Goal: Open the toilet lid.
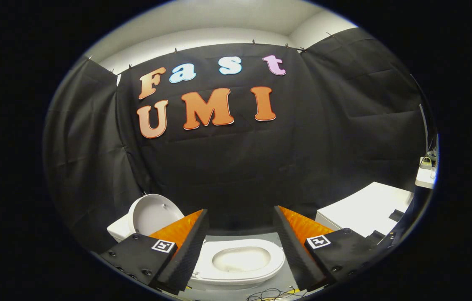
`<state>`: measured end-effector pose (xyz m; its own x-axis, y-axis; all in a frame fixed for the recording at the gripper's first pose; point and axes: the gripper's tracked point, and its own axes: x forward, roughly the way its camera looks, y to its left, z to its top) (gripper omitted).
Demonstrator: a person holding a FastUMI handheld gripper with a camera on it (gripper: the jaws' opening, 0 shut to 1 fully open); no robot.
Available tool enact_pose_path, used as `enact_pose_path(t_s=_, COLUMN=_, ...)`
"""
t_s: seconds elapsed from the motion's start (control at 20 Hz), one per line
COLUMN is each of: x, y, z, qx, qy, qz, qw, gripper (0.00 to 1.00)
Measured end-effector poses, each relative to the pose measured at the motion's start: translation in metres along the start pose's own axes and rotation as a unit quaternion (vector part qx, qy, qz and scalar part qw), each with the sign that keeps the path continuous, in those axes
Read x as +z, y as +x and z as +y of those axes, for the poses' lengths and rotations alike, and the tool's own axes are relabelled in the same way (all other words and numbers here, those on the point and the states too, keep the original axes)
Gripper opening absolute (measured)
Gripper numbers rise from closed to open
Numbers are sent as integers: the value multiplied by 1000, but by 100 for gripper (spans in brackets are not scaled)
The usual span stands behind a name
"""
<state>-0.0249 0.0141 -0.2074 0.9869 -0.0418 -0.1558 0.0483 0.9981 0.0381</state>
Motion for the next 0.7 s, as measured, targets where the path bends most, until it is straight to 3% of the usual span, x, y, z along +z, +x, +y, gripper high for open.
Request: enact_pose_path(t_s=0.7, x=-3, y=0, z=-19, qx=-13, qy=7, qz=-1, qw=1000, gripper=98)
